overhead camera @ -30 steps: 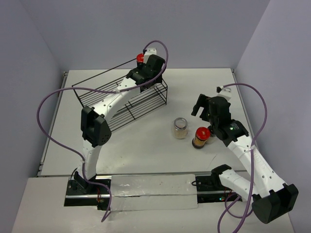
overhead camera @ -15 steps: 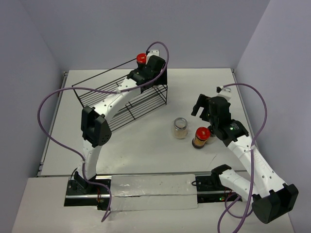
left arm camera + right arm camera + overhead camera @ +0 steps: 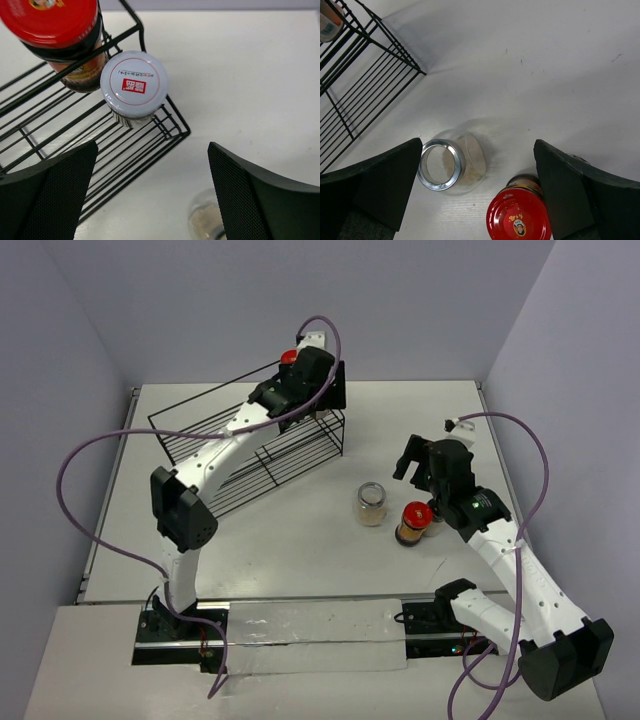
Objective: Organize the condiment bottles
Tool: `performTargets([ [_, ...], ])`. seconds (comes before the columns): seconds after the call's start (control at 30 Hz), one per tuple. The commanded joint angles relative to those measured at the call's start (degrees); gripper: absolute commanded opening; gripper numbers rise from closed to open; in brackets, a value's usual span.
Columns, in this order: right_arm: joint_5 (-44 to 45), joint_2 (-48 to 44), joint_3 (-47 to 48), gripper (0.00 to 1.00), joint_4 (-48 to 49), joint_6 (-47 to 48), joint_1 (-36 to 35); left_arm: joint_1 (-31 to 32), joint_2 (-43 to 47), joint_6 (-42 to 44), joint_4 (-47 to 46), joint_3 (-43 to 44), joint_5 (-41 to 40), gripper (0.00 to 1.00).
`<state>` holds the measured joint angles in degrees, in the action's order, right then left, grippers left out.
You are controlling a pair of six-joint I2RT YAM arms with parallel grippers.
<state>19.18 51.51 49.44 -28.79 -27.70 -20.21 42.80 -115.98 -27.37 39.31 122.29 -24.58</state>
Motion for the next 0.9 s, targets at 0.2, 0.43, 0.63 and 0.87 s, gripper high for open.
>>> performTargets([
  [0.2, 4.6, -3.5, -1.3, 1.00, 1.1, -1.9, 0.1, 12.4, 9.8, 1.4, 3.9, -2.0, -1.5, 0.98],
  [0.43, 13.3, -10.4, -3.2, 1.00, -1.1, -2.5, 0.1, 16.8, 10.1, -2.7, 1.2, -13.6, 6.1, 0.98],
  [0.63, 19.4, -20.6, -5.2, 1.00, -0.4, -3.8, 0.1, 19.7, 8.4, -8.0, -0.6, -17.2, 10.5, 0.97],
  [0.87, 21.2, -20.4, -3.3, 1.00, -1.5, -3.7, 0.1, 22.7, 2.2, -11.6, 2.5, -14.1, 9.3, 0.97],
])
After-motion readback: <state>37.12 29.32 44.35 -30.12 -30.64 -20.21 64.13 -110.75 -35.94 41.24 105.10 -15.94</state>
